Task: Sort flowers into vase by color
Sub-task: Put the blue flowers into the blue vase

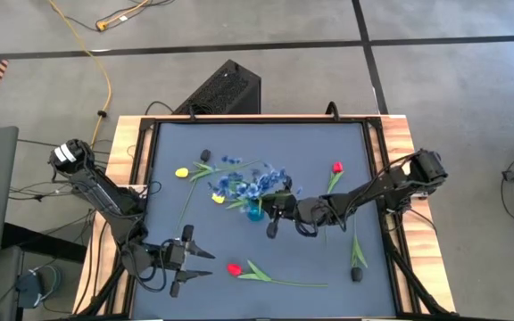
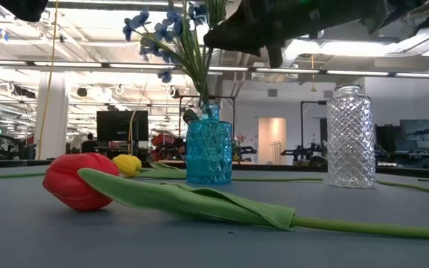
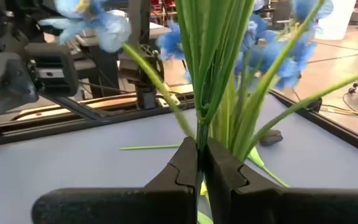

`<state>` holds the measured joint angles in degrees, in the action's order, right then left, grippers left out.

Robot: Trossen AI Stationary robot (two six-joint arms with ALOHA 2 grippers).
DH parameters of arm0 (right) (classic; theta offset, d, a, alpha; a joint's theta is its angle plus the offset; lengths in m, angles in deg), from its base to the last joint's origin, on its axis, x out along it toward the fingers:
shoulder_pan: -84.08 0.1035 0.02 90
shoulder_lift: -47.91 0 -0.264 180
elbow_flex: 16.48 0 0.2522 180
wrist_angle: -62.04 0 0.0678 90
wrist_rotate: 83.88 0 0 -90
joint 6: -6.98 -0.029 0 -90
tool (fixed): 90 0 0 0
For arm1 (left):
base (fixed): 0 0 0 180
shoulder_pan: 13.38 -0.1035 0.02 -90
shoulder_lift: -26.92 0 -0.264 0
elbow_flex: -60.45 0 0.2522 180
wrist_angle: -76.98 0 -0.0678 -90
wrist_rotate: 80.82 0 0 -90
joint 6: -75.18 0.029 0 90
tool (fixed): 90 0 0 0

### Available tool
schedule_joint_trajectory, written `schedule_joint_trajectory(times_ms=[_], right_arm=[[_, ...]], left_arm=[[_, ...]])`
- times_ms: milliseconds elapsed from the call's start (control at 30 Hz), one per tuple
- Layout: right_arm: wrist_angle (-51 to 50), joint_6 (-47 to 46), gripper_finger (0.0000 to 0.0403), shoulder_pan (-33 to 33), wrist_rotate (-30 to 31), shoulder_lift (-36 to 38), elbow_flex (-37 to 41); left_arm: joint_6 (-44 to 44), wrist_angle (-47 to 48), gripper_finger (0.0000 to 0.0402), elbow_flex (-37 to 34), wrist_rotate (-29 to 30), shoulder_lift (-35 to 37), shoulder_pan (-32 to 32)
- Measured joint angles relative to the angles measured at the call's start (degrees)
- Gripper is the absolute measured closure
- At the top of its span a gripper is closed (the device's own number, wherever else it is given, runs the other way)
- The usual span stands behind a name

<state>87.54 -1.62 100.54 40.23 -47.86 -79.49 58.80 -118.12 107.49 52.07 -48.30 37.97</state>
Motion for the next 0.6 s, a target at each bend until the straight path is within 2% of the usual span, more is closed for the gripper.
schedule_joint_trajectory(times_ms=[600], right_arm=[[-5.9,2.0,0.0361,-0.2,2.4,3.6,0.0]], left_arm=[[0.7,0.0,0.0221,0.0,0.0,0.0,0.0]])
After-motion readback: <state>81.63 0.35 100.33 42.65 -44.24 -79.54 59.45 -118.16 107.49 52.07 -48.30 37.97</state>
